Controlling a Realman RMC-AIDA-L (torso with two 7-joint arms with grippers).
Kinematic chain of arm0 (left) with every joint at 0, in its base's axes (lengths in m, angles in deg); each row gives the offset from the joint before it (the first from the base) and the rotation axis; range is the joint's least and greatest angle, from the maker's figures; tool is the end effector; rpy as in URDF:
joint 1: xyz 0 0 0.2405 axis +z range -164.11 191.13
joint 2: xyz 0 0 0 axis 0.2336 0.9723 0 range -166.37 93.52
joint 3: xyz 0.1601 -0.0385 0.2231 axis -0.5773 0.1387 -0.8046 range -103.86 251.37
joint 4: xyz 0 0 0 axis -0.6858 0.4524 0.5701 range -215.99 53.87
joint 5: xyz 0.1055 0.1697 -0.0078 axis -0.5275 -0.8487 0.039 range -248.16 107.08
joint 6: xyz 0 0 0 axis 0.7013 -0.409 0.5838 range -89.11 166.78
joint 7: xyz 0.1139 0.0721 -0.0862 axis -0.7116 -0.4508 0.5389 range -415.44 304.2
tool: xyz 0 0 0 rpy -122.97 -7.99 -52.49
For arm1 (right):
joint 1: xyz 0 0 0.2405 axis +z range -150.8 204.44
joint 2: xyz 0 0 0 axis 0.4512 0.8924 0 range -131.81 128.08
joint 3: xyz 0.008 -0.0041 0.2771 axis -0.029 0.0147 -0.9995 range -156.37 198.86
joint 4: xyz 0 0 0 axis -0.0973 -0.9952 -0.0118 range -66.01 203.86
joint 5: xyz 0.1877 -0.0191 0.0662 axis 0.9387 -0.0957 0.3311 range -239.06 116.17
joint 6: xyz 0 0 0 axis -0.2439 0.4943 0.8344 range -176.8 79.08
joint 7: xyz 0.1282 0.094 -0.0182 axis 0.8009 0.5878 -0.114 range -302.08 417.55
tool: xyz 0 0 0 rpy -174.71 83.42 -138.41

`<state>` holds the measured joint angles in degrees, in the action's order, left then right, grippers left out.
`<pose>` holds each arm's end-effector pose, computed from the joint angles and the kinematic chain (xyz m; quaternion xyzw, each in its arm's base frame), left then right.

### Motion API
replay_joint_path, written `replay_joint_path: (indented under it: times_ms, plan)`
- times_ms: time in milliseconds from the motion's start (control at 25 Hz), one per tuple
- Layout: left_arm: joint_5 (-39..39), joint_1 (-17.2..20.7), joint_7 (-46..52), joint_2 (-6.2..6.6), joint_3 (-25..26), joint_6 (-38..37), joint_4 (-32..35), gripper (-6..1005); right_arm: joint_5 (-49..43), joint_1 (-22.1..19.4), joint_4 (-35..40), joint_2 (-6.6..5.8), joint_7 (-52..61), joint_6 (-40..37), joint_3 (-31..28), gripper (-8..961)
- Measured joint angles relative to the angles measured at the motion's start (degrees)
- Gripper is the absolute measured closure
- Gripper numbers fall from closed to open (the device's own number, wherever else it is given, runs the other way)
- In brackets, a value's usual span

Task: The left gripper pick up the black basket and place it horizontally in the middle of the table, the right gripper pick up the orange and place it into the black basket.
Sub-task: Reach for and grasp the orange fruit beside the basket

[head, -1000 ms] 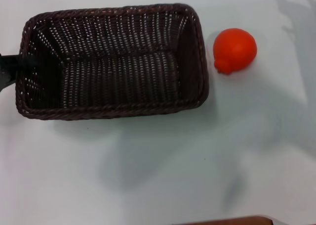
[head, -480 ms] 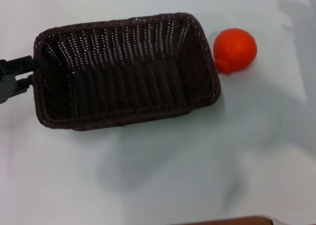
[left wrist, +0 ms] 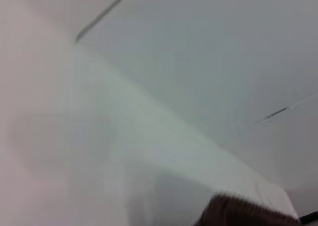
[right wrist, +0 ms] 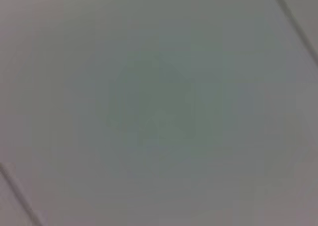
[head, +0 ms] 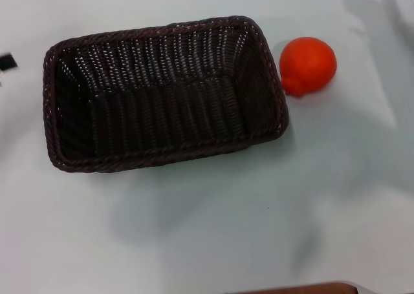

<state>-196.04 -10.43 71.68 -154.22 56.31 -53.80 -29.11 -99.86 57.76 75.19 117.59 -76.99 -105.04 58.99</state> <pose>-0.3392 0.3174 0.0670 -0.7158 -0.6012 -0.2949 0.1977 0.3607 0.3888 0.0175 -0.4397 -0.5650 -0.5637 0.4120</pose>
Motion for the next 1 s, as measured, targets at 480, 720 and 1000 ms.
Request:
replay_joint_path:
  times_ms: [480,720,1000]
  plan:
    - [31.1,2.9,-47.8,-6.25,3.9,-2.1,-8.2,166,-45.9,2.2,23.9,-10.41,56.4,5.8,20.9,161]
    - [35.6,2.0,-61.1,-6.13,3.8,-5.8,-16.8,173,-80.3,7.2,39.2,-11.84,80.8,-11.9,17.7,168]
    - [38.4,1.5,-69.6,-6.13,3.8,-9.0,-22.9,177,-100.2,14.2,40.5,-10.19,87.2,-21.7,16.2,176]
